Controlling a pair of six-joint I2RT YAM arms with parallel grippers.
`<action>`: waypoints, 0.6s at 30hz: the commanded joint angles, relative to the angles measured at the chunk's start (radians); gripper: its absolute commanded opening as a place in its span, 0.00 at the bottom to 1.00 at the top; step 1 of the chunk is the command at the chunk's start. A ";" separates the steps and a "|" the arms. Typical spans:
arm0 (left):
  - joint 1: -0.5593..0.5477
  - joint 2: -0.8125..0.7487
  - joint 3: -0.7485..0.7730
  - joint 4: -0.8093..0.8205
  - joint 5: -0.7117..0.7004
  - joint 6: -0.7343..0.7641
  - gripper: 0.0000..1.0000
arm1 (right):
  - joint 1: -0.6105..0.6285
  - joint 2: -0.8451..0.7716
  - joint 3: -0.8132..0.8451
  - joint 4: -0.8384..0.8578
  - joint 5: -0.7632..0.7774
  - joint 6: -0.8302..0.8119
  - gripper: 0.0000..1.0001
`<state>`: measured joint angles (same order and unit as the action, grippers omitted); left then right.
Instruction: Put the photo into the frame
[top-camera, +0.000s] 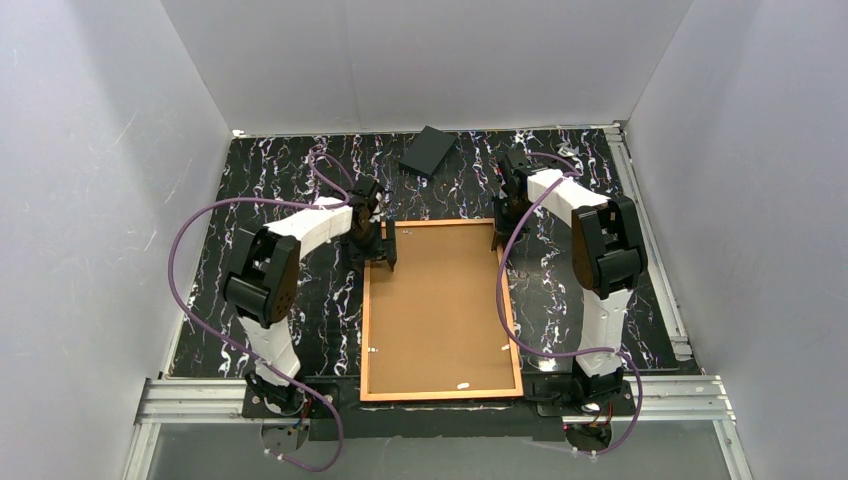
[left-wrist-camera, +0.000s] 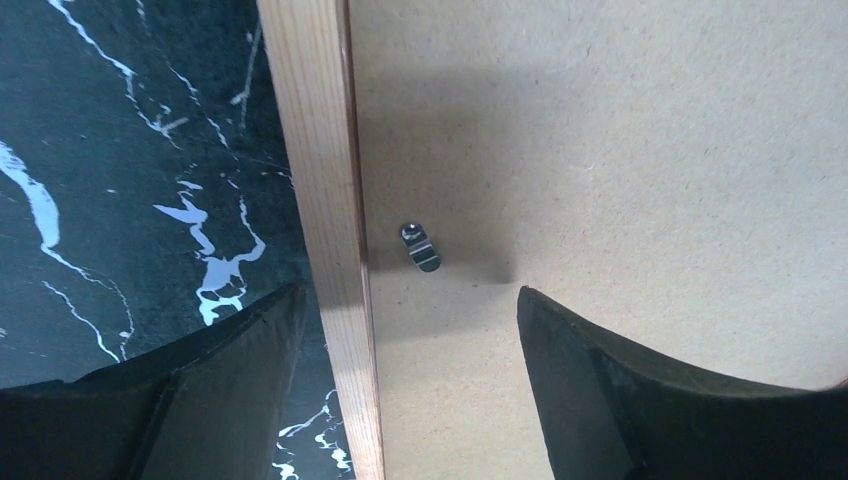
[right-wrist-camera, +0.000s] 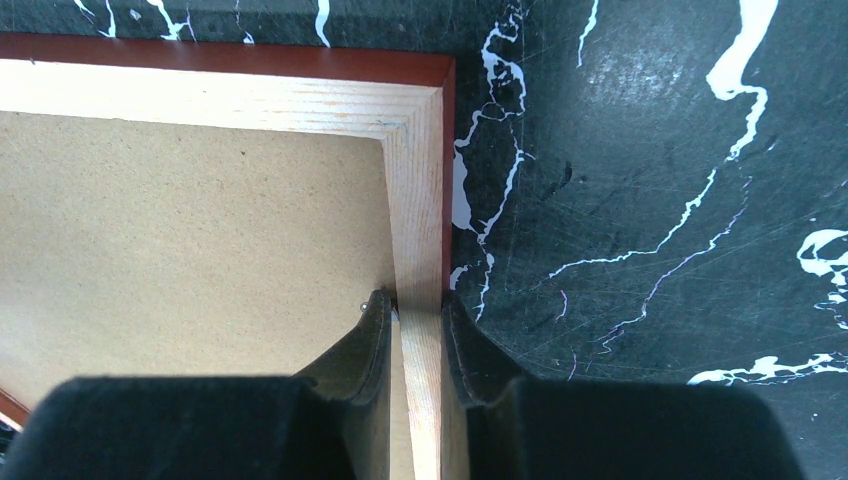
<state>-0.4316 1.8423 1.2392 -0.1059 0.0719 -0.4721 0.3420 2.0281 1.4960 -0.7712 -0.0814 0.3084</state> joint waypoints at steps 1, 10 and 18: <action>0.027 0.008 0.024 -0.080 -0.014 -0.012 0.77 | 0.020 -0.002 -0.009 0.008 0.007 -0.037 0.01; 0.040 0.063 0.085 -0.106 -0.004 -0.002 0.70 | 0.019 0.006 -0.010 0.008 -0.004 -0.037 0.01; 0.042 0.092 0.100 -0.125 -0.003 0.021 0.58 | 0.019 0.004 -0.009 0.004 -0.004 -0.040 0.01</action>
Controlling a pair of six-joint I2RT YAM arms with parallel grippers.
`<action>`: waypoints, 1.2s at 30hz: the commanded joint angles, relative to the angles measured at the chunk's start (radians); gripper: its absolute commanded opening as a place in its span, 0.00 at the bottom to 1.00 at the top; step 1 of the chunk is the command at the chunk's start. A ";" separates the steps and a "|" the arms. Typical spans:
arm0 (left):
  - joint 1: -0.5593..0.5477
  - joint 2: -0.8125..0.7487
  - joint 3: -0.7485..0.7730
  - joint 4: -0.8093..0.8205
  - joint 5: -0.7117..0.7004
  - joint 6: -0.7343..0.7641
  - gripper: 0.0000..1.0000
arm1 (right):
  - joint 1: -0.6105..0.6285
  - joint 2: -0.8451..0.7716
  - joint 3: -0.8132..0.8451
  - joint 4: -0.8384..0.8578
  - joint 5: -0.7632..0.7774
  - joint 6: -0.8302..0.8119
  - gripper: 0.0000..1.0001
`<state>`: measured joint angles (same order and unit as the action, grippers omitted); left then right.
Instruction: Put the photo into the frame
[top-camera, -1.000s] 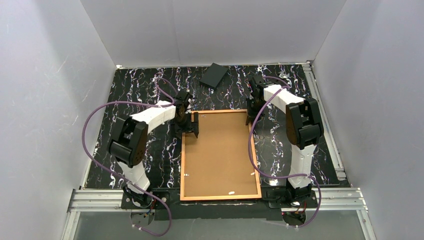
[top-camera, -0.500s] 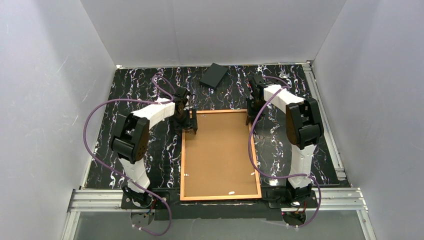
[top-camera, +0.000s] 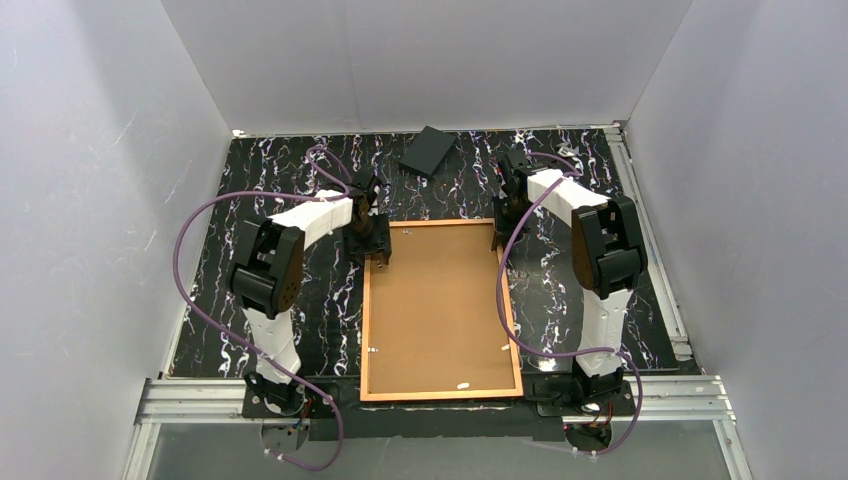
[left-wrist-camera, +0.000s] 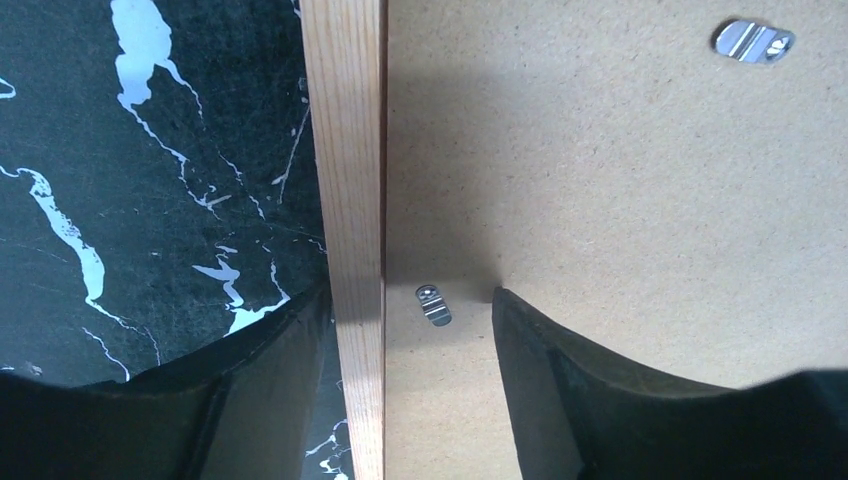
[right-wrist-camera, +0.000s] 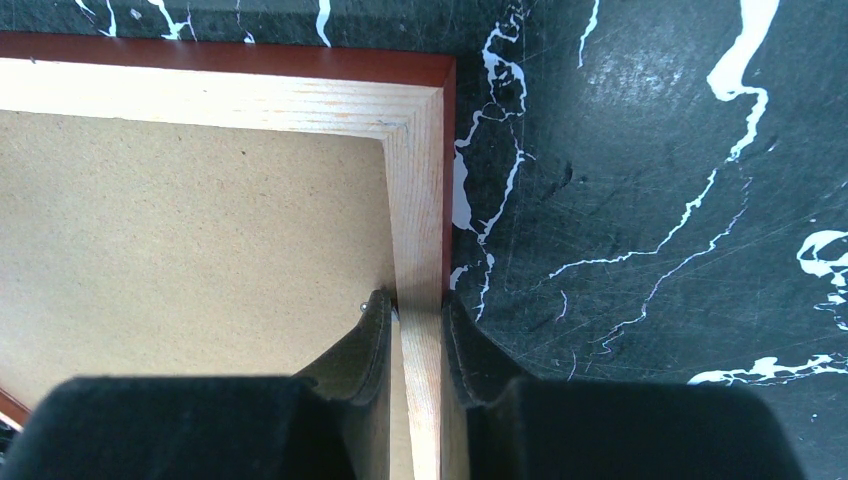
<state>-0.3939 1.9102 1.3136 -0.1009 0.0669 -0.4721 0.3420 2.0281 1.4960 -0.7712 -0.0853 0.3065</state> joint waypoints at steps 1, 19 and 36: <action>0.005 0.023 0.020 -0.131 0.000 0.022 0.57 | 0.020 0.004 -0.009 0.004 -0.001 -0.038 0.01; 0.023 0.009 -0.011 -0.133 0.013 0.055 0.10 | 0.020 0.004 -0.015 0.004 0.001 -0.038 0.01; 0.023 -0.032 0.026 -0.173 0.031 0.123 0.00 | 0.020 -0.008 -0.015 -0.002 0.004 -0.038 0.01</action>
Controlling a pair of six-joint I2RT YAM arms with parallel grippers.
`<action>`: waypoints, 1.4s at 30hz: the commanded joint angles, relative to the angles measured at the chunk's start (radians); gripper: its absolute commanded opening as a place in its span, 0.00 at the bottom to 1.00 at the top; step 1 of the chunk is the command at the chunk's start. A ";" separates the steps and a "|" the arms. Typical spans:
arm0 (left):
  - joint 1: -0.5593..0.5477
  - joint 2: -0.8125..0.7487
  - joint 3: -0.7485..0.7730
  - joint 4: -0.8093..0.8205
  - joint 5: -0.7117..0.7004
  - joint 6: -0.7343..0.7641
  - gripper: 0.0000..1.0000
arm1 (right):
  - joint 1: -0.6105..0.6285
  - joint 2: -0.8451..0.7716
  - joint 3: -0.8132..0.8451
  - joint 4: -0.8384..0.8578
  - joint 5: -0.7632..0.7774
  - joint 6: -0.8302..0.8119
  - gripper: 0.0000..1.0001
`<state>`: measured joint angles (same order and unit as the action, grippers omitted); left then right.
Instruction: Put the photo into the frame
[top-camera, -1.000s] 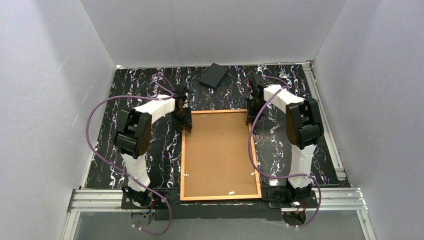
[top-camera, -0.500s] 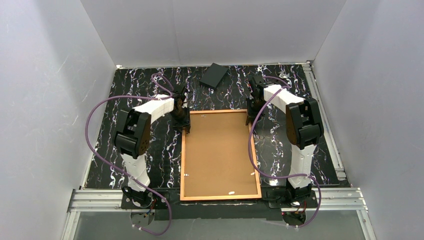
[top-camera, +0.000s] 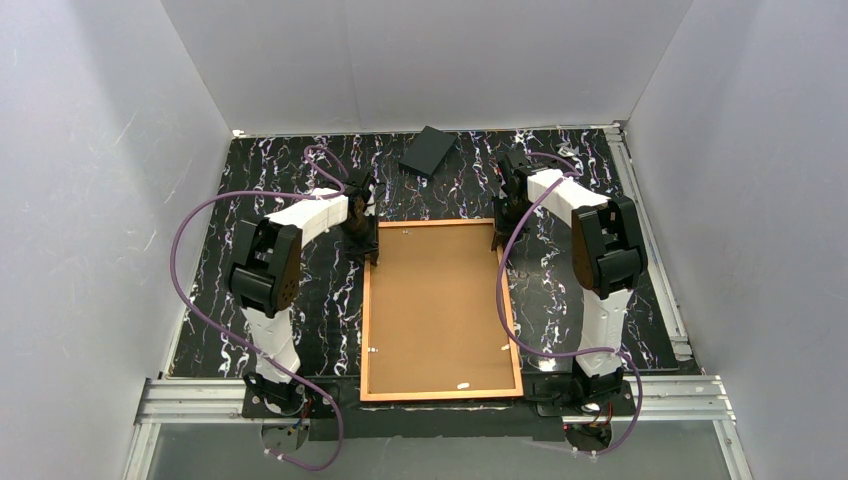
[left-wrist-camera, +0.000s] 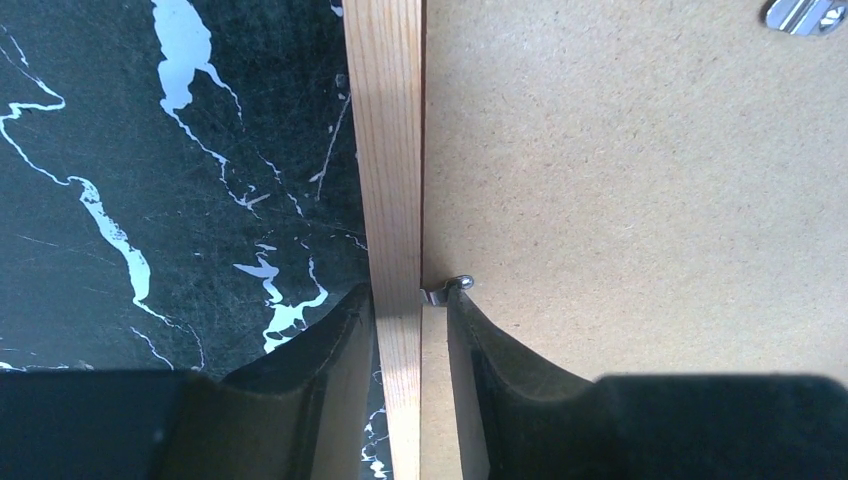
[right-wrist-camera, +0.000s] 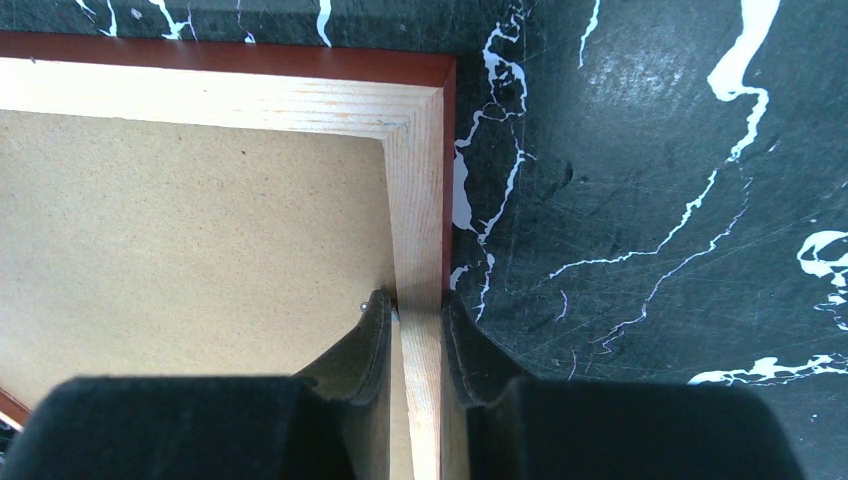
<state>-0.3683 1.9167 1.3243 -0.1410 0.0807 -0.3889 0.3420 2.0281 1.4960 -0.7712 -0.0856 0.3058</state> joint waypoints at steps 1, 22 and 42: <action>-0.001 -0.037 0.019 -0.128 0.031 0.043 0.00 | 0.020 -0.009 -0.017 -0.002 0.005 -0.037 0.01; 0.021 -0.113 0.030 -0.060 0.142 -0.032 0.79 | 0.016 -0.069 -0.009 -0.012 -0.016 -0.045 0.09; 0.021 -0.224 -0.059 -0.266 0.066 0.015 0.77 | 0.011 -0.246 -0.032 -0.026 -0.039 -0.064 0.77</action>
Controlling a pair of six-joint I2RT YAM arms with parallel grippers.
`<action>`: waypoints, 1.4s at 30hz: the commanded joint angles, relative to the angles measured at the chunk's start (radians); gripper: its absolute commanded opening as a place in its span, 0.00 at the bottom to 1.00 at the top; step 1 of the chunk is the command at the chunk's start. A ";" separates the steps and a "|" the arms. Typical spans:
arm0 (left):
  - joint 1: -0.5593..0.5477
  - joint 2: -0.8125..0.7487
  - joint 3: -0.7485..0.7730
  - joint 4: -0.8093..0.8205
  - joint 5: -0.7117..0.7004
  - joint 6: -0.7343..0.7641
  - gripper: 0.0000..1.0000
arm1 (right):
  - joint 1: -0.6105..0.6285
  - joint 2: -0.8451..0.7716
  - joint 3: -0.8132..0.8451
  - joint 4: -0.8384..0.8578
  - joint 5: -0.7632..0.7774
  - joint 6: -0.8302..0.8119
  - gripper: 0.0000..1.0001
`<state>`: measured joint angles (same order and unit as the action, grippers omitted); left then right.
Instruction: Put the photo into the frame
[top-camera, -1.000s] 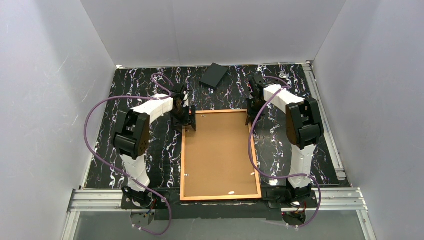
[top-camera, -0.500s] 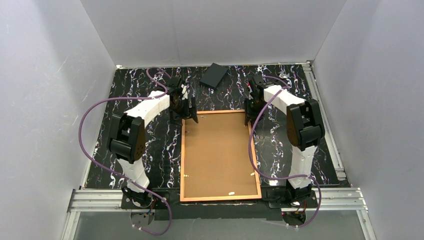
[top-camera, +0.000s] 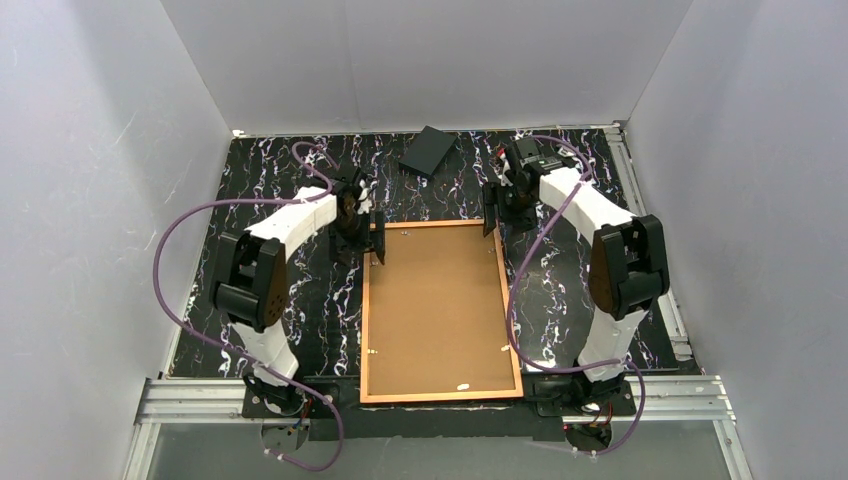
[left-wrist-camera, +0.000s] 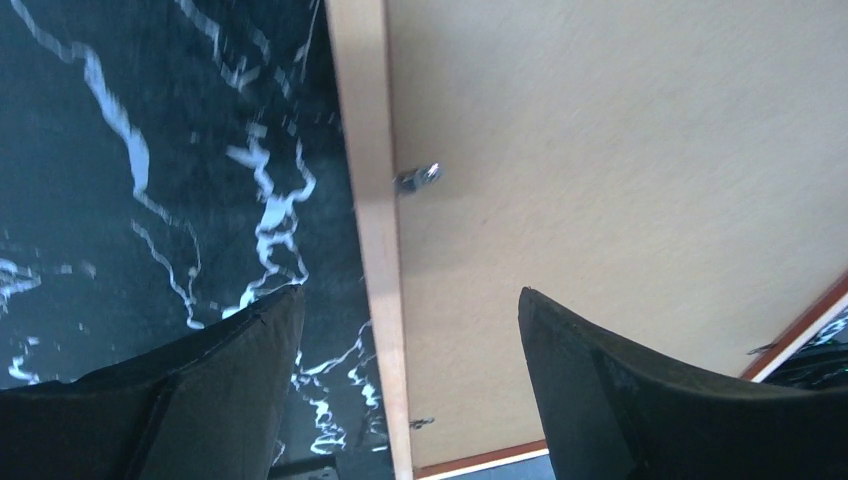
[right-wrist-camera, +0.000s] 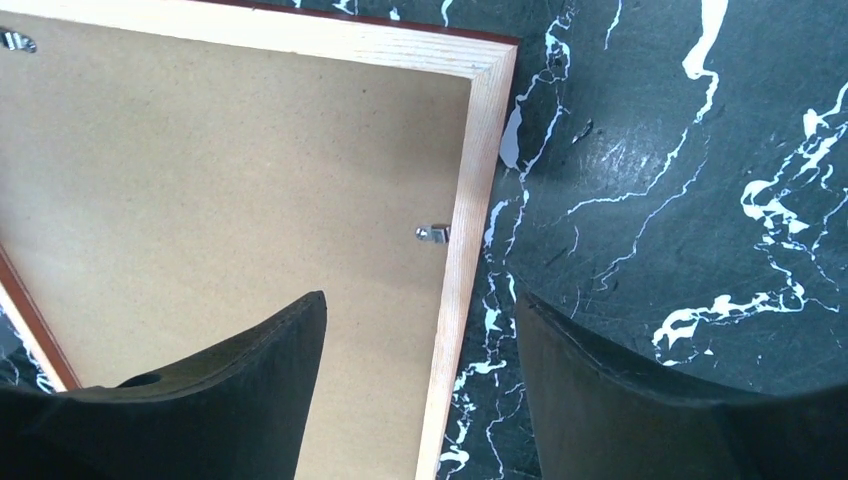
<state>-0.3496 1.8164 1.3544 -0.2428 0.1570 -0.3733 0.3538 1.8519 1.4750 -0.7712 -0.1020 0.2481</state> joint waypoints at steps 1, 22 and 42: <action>0.002 -0.147 -0.118 -0.168 -0.004 -0.007 0.77 | -0.002 -0.084 -0.025 -0.022 -0.032 0.000 0.77; -0.083 -0.174 -0.324 -0.115 0.010 -0.012 0.59 | -0.028 -0.309 -0.318 0.067 -0.132 0.069 0.82; -0.110 0.155 0.095 -0.322 0.040 0.423 0.00 | -0.113 -0.387 -0.368 0.052 -0.132 0.031 0.82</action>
<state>-0.4541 1.9087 1.3167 -0.3550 0.1490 -0.1555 0.2535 1.5051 1.1255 -0.7273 -0.2211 0.2985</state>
